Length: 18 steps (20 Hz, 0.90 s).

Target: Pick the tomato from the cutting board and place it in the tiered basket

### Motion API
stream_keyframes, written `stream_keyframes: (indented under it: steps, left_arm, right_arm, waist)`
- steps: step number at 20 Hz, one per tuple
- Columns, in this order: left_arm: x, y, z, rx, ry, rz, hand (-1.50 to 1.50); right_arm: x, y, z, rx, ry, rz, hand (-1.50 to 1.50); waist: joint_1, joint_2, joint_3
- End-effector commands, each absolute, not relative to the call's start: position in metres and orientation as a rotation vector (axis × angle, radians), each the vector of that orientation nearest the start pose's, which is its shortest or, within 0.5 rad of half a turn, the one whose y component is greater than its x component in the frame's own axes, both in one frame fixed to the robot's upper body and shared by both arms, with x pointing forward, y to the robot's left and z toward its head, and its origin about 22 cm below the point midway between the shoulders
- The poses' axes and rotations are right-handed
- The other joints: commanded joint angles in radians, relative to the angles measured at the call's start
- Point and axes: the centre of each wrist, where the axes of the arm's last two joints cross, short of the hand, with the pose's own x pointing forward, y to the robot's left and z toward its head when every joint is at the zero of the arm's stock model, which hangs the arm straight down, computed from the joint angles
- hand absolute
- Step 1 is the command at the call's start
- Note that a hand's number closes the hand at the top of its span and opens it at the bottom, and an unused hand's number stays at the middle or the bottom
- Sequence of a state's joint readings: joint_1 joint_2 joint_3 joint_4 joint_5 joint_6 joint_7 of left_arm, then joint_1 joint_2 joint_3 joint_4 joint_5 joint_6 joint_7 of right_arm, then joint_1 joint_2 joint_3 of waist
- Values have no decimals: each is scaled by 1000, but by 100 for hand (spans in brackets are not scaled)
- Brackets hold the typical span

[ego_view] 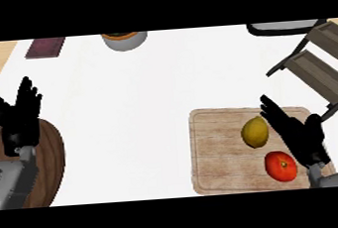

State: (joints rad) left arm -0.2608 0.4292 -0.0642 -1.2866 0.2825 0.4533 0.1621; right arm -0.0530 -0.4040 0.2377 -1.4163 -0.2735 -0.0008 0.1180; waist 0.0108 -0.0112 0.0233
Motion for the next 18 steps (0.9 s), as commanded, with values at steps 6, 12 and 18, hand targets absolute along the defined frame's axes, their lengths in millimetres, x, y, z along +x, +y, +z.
stream_keyframes:
  steps: [6,12,18]
  left_arm:
    - [285,333,39,576,-1503,-143,0]
    - [278,320,31,494,-1475,-137,0]
    - [269,312,34,468,-1513,-203,0]
  right_arm:
    - [232,-314,34,-307,-1604,-355,150]
    - [151,-348,-22,-903,-1188,-646,-150]
    - [89,-315,28,-923,-1157,-489,-150]
  waist:
    - [-98,-16,-24]
    - [-113,-8,-30]
    - [-42,4,-31]
